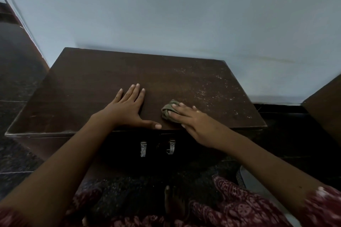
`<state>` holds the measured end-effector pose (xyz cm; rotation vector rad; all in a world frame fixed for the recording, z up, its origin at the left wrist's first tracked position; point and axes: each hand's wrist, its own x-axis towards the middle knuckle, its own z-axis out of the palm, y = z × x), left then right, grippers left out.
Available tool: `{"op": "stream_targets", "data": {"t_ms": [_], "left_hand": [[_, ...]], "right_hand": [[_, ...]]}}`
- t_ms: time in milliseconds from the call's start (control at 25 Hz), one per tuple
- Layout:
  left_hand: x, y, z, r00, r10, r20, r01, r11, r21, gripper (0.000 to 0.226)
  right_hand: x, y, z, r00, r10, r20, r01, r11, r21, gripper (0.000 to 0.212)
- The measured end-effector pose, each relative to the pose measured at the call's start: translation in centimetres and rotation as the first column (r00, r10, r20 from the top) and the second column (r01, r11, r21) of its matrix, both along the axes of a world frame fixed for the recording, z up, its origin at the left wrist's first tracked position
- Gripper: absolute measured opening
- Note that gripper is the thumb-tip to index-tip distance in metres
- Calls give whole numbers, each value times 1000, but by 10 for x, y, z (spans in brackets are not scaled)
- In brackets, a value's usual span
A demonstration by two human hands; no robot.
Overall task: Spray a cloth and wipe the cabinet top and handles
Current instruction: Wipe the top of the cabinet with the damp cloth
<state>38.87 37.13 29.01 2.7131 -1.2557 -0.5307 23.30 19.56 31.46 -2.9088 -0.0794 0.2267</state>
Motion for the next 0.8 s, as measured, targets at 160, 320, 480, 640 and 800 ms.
{"op": "stream_targets", "data": {"t_ms": [160,320,480,640,800], "left_hand": [[-3,-9,-2,1000,22,16,-21,1000,-19,141],[-5,-18,-6,996,59,74,-57,998,-38,139],[-5,-22,-8,995,70,70,-69,997,-17,140],[-2,-24,-10,995,64,74,-64,998,-2,143],[-1,-24,-11,994,56,91,-57,998,11,143]], "right_hand": [[-4,-20,3,1000,8,-18,-9,1000,-17,51],[28,-32,1,1000,-21,16,21,999,-26,49],[76,-48,-5,995,-40,92,49,994,-99,49],[134,-63,-14,985,-78,152,98,987,-129,48],[190,-78,-16,976,-157,151,170,983,-75,48]]}}
